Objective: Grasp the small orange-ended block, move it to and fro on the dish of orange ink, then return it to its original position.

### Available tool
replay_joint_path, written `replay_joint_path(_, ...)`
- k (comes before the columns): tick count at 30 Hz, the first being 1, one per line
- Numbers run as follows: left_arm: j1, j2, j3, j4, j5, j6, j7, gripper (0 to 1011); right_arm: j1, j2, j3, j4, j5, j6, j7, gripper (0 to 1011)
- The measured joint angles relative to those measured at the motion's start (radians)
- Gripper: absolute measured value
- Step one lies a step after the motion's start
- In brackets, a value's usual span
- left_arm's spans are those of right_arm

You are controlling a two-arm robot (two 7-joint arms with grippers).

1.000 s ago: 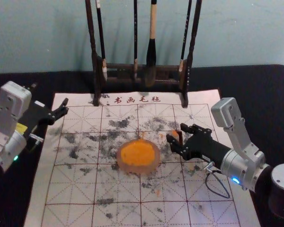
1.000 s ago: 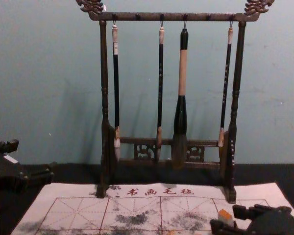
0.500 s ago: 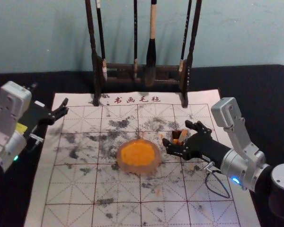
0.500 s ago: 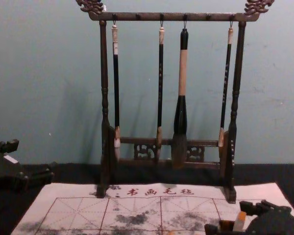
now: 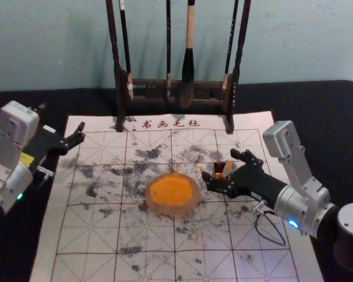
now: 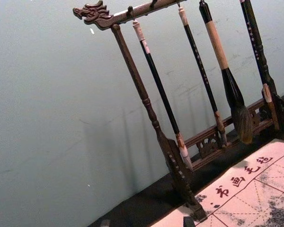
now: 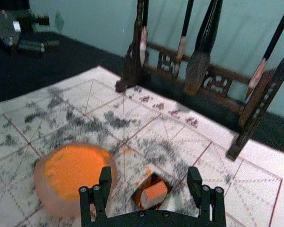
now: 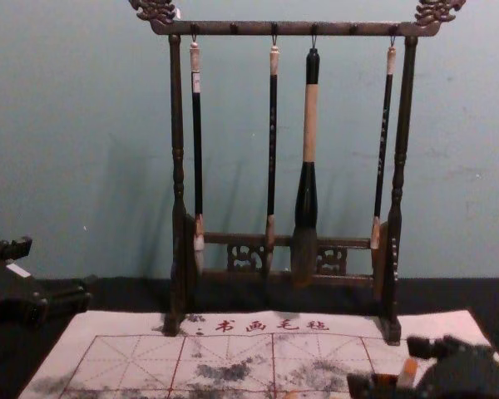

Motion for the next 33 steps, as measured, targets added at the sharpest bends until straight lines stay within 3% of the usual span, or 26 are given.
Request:
replay_joint_path(4,0.000,0.000,0.000,0.000,0.000,0.000,0.000,1001,-0.002,-0.004,0.018,-0.019,0.002,-0.041,-0.001,1002)
replay_joint_path(11,0.000,0.000,0.000,0.000,0.000,0.000,0.000,1001,-0.022,-0.022,0.087,-0.059,0.016,-0.223,-0.034,1002)
replay_joint_path(14,0.000,0.000,0.000,0.000,0.000,0.000,0.000,1001,-0.032,-0.047,0.120,-0.037,-0.041,-0.297,-0.112,1002)
replay_joint_path(15,0.000,0.000,0.000,0.000,0.000,0.000,0.000,1001,-0.035,-0.062,0.133,-0.011,-0.077,-0.321,-0.163,1002)
replay_joint_path(19,0.000,0.000,0.000,0.000,0.000,0.000,0.000,1001,-0.036,-0.093,0.151,0.062,-0.152,-0.344,-0.255,1002)
replay_joint_path(22,0.000,0.000,0.000,0.000,0.000,0.000,0.000,1001,-0.036,-0.112,0.157,0.112,-0.180,-0.342,-0.289,1002)
replay_joint_path(33,0.000,0.000,0.000,0.000,0.000,0.000,0.000,1001,-0.032,-0.135,0.157,0.175,-0.201,-0.311,-0.263,1002)
